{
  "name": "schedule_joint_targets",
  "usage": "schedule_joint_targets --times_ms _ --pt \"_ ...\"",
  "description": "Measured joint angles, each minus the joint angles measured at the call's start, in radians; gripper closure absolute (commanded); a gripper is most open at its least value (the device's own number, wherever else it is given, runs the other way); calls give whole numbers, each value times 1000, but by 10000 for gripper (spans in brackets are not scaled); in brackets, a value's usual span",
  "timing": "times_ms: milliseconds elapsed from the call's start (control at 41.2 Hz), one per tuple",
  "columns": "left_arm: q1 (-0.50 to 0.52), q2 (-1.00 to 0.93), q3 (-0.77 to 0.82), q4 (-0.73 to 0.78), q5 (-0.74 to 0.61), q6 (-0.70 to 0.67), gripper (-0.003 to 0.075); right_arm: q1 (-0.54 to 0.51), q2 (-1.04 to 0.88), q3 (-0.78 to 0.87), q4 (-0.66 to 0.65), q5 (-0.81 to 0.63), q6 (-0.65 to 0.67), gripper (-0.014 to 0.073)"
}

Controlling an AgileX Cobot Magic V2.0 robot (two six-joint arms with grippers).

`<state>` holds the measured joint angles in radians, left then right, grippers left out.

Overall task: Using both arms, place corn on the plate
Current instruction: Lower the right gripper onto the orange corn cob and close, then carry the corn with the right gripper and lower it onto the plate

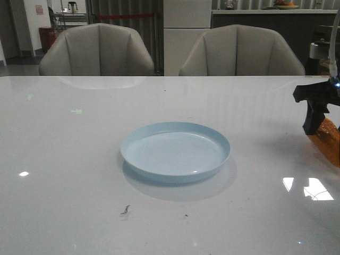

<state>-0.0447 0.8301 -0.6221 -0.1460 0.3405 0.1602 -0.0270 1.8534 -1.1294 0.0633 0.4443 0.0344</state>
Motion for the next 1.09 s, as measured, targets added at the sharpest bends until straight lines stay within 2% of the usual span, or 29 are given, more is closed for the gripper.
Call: schedule_joint_targets --times_ms 121,267,340,510,632,850,1093 --pt "0 0 2 0 -1 0 250 0 25 -2 -8 -2 0 118" --pt "0 0 2 0 -1 0 250 0 34 -3 -11 -2 0 291" --pt "0 0 2 0 -1 0 250 0 34 -10 -11 5 0 334" --pt "0 0 2 0 -1 0 250 11 35 -76 -15 106 -24 330" --pt "0 0 2 0 -1 0 250 56 35 -170 -16 199 -75 330" --pt "0 0 2 0 -1 0 250 221 35 -323 -16 275 -96 330" --pt "0 0 2 0 -1 0 250 436 43 -347 -12 243 -98 330"
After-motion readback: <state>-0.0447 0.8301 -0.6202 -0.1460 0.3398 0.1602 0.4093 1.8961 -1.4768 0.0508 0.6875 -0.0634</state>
